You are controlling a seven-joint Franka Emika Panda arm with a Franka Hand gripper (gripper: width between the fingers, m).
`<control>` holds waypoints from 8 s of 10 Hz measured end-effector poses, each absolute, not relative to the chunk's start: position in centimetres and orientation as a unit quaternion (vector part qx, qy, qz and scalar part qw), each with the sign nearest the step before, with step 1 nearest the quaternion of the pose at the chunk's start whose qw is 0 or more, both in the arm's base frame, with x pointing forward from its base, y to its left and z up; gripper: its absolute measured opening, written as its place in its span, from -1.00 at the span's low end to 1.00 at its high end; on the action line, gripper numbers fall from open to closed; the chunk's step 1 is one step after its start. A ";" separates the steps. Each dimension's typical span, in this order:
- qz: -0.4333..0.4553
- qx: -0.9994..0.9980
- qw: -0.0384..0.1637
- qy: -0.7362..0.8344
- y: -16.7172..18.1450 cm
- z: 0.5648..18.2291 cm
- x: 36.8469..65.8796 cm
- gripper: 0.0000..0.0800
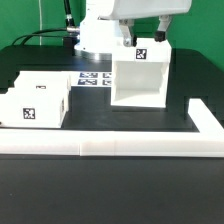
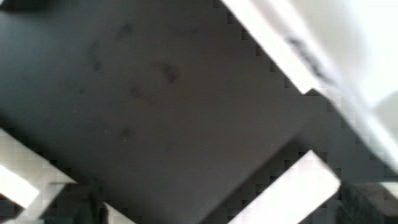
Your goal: Assemble drawer
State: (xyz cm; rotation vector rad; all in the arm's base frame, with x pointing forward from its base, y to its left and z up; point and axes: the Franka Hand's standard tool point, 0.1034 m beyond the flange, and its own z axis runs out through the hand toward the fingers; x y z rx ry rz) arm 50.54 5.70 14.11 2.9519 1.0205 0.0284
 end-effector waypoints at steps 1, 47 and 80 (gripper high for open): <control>0.013 0.949 0.007 0.314 5.9 14.6 50.2 0.62; 0.103 0.994 -0.046 -0.009 12.8 10.2 56.0 -0.91; 0.119 0.790 -0.172 -0.576 10.1 11.4 59.1 -0.83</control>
Offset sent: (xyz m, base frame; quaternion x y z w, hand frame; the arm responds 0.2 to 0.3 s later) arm 0.0000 0.0000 0.0000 0.0000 0.0000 0.0000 1.0000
